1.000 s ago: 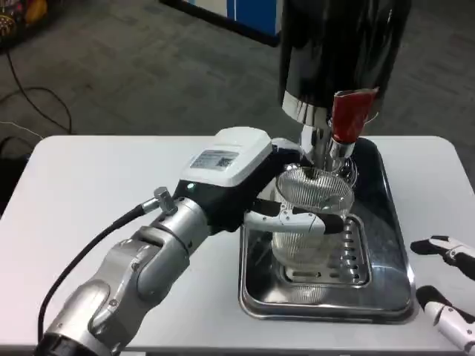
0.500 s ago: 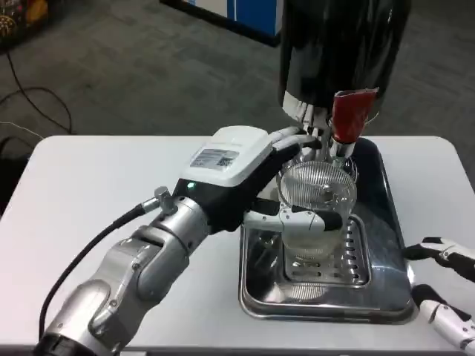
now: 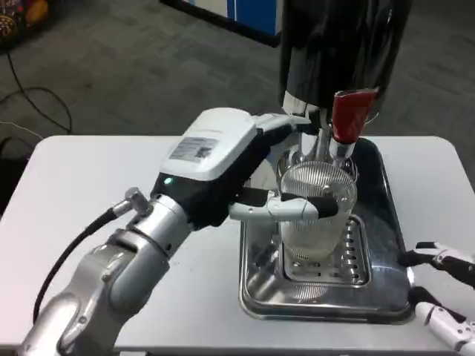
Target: Grasp the cup under the faucet to collect the drink, then remove the cup.
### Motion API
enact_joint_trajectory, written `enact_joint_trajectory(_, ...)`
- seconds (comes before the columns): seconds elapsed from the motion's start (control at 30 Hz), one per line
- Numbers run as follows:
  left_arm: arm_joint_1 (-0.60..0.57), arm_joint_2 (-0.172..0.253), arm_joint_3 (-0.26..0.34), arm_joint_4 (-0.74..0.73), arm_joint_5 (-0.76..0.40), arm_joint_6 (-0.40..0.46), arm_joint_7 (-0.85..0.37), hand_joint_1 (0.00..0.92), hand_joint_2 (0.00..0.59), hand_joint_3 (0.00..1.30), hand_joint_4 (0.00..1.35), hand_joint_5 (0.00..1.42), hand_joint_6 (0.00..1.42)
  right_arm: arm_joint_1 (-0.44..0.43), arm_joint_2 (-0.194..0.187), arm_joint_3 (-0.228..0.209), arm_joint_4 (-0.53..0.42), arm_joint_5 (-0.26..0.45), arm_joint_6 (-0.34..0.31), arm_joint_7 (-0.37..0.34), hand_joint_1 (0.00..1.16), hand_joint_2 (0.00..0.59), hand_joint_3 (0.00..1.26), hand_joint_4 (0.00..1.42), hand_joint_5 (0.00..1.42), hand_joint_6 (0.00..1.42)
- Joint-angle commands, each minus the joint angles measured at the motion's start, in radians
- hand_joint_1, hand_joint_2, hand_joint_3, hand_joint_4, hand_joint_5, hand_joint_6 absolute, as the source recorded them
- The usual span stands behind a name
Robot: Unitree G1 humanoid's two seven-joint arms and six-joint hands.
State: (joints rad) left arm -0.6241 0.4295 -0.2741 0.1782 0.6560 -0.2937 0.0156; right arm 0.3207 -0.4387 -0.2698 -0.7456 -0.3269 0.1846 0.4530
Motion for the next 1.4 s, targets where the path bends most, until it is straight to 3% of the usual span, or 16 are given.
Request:
enact_joint_trajectory(0.03,0.073,0.023,0.043,-0.096,-0.028,-0.001,-0.014,0.126,0.098,0.34,0.28,0.41,0.57,0.000,0.000,0.011,-0.005,0.001,0.009,-0.016,0.34,0.455,0.27,0.10,0.12,0.00)
enact_joint_trajectory(0.4,0.230,0.029,0.188,-0.356,-0.118,0.035,-0.036,0.128,0.113,0.41,0.39,0.52,0.67,-0.003,0.006,0.024,-0.018,0.000,0.014,-0.030,0.34,0.455,0.28,0.13,0.14,0.00)
enact_joint_trajectory(0.6,0.274,0.023,0.273,-0.506,-0.210,0.063,-0.073,0.115,0.116,0.44,0.44,0.56,0.70,-0.004,0.013,0.035,-0.029,-0.002,0.016,-0.041,0.34,0.455,0.28,0.13,0.15,0.00)
enact_joint_trajectory(0.67,0.261,0.028,0.300,-0.542,-0.291,0.078,-0.114,0.108,0.119,0.46,0.46,0.58,0.71,-0.003,0.015,0.042,-0.033,-0.005,0.018,-0.045,0.34,0.455,0.28,0.13,0.15,0.00)
enact_joint_trajectory(0.77,0.222,0.032,0.326,-0.568,-0.414,0.112,-0.185,0.080,0.129,0.45,0.46,0.54,0.57,0.000,0.017,0.050,-0.041,-0.007,0.017,-0.051,0.34,0.455,0.28,0.13,0.15,0.00)
enact_joint_trajectory(1.03,0.044,0.052,0.341,-0.564,-0.783,0.340,-0.417,0.001,0.134,0.35,0.29,0.36,0.39,0.003,0.021,0.063,-0.056,-0.010,0.015,-0.060,0.34,0.455,0.28,0.14,0.15,0.00)
enact_joint_trajectory(1.4,-0.135,0.034,0.291,-0.504,-0.948,0.549,-0.553,0.000,0.119,0.25,0.18,0.27,0.28,0.019,0.023,0.057,-0.078,-0.001,0.008,-0.061,0.34,0.455,0.29,0.15,0.16,0.00)
